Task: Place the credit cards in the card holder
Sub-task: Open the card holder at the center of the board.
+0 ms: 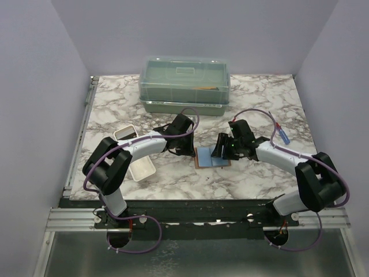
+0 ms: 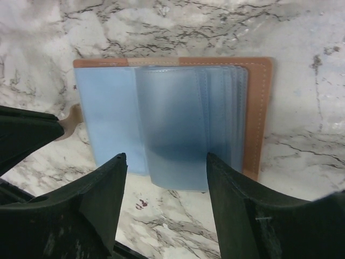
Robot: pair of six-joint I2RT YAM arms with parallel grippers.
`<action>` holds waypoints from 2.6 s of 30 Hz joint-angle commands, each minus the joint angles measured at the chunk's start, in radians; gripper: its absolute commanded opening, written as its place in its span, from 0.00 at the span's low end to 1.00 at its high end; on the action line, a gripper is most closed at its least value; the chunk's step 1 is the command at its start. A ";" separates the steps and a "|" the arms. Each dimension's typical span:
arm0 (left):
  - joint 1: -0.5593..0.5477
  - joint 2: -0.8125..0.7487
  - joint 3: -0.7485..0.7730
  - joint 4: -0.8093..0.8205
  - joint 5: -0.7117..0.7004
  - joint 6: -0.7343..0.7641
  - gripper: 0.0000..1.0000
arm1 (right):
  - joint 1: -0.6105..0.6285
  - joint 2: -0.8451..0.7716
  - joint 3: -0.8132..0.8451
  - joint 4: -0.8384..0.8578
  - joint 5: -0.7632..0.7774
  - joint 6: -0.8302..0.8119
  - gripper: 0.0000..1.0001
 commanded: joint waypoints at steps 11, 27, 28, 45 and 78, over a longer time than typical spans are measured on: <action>0.005 0.029 -0.023 0.037 0.009 -0.024 0.00 | -0.001 0.058 -0.078 0.657 -0.758 0.241 0.69; 0.012 -0.070 -0.007 -0.040 -0.046 -0.039 0.42 | -0.010 -0.052 0.049 -0.143 0.057 -0.058 0.72; 0.011 -0.082 -0.004 -0.040 -0.037 -0.047 0.44 | -0.009 -0.047 0.048 -0.140 0.056 -0.057 0.71; -0.039 0.002 -0.024 0.179 0.124 -0.186 0.00 | -0.010 0.026 0.010 -0.046 0.001 -0.053 0.65; -0.016 0.062 -0.121 0.159 0.005 -0.159 0.00 | -0.010 0.123 -0.002 0.493 -0.679 0.165 0.64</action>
